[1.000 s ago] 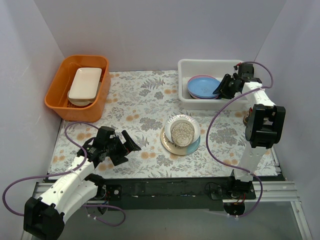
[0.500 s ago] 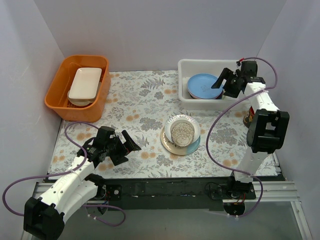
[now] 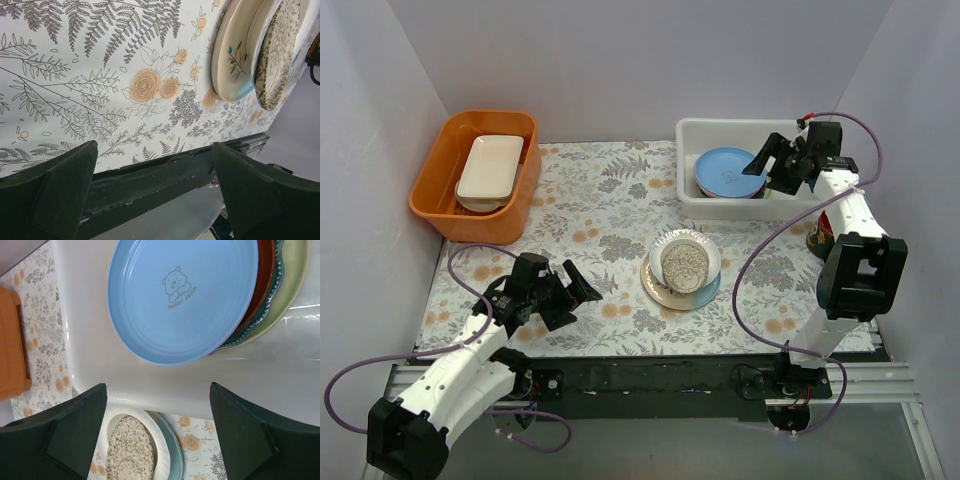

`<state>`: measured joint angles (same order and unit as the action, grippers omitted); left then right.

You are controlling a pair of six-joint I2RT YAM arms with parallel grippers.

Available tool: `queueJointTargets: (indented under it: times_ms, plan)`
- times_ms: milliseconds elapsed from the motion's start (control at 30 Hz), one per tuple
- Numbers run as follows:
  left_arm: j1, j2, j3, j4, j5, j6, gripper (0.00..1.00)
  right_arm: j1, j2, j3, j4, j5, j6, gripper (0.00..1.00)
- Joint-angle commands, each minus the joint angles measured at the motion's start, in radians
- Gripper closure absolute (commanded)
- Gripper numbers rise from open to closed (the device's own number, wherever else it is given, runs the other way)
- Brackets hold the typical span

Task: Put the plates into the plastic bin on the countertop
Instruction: Pick up the plate at the center of the board.

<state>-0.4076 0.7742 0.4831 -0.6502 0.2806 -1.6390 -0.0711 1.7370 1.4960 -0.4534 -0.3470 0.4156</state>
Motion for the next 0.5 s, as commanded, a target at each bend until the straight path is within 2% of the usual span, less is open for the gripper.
queueJointTargets:
  times_ms: [0, 300, 467]
  plan:
    - [0.000, -0.021, 0.003, 0.003, 0.017, 0.001, 0.02, 0.020, -0.089, -0.043, 0.012, -0.040, 0.002, 0.10]
    - [0.000, 0.002, 0.008, 0.014, 0.019, 0.005, 0.02, 0.106, -0.211, -0.160, 0.002, -0.055, 0.005, 0.11]
    - [0.000, 0.023, 0.011, 0.029, 0.022, 0.008, 0.02, 0.155, -0.295, -0.305, 0.042, -0.073, 0.028, 0.13]
